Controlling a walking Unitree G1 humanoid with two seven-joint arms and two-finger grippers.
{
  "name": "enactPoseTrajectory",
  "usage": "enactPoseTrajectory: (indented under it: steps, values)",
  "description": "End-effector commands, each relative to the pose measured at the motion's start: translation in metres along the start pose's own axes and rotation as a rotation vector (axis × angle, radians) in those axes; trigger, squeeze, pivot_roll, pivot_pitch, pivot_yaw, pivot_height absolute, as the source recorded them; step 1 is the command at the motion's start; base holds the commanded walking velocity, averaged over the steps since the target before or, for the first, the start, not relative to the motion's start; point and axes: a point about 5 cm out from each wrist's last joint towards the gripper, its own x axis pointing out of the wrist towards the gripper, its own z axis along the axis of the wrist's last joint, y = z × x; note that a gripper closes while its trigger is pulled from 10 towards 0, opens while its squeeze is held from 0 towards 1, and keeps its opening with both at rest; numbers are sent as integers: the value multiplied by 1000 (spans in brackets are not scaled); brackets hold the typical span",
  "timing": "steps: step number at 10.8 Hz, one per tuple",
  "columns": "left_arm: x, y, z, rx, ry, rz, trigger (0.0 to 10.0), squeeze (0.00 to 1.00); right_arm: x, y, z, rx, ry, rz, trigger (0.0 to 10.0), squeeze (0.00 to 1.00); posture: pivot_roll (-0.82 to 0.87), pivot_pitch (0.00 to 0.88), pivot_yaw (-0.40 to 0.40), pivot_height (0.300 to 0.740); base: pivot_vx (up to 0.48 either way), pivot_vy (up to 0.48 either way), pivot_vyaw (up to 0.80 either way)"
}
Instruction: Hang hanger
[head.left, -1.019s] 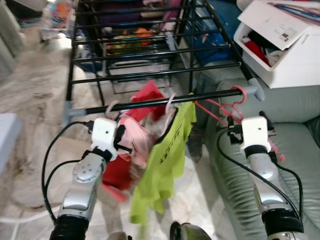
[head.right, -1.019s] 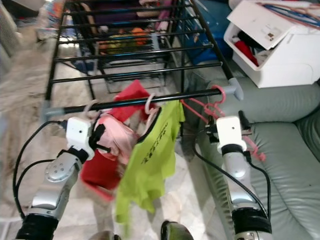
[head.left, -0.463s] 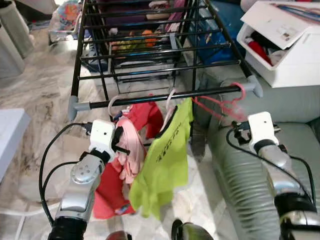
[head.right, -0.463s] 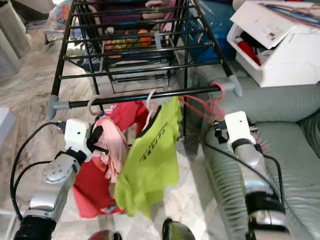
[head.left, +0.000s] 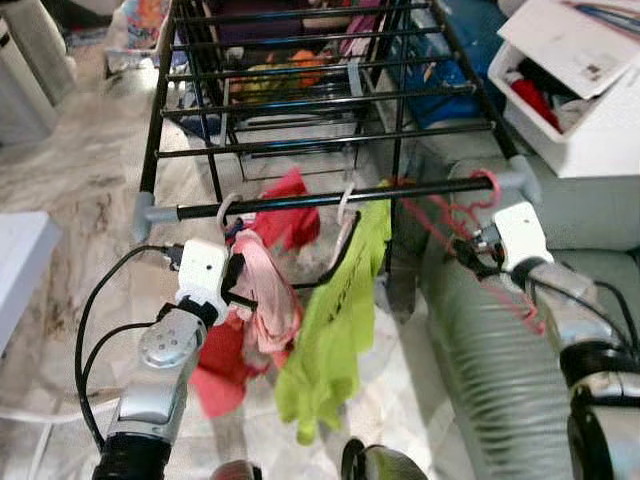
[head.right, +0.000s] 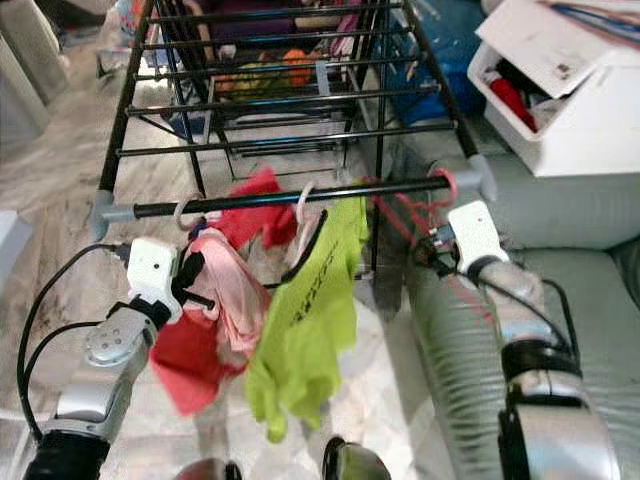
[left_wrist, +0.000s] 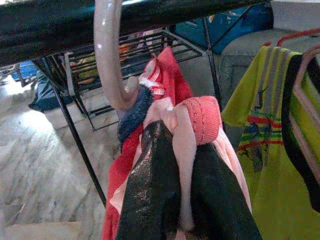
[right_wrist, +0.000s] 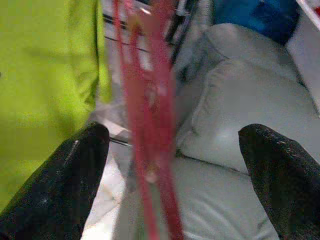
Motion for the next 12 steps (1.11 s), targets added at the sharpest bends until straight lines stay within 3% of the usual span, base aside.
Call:
enactPoseTrajectory:
  steps: [1, 3, 6, 9, 11, 12]
  values:
    - [-2, -1, 0, 10, 8, 1, 10000, 0, 1, 1, -3, -3, 36, 34, 10000, 0, -8, 105, 8, 740, 0, 0, 0]
    - [-2, -1, 0, 13, 10, -2, 10000, 0, 0, 9, -14, 6, 99, 133, 10000, 0, -6, 106, 6, 740, 0, 0, 0]
    - [-1, -1, -1, 15, 16, 5, 10000, 0, -1, 4, -12, 0, 101, 139, 10000, 0, -14, 107, 0, 740, 0, 0, 0]
    - [-1, -4, -2, 9, 18, 2, 10000, 0, -5, 1, -4, 39, 55, 179, 10000, 0, -18, 105, -5, 740, 0, 0, 0]
    - [0, -4, -2, 8, 17, 0, 10000, 0, -8, -8, 6, 33, -25, 136, 10000, 0, -25, 104, 0, 740, 0, 0, 0]
    - [1, -4, -1, 3, 14, -6, 10000, 0, -8, -13, 6, 31, -11, 125, 10000, 0, -27, 103, 2, 740, 0, 0, 0]
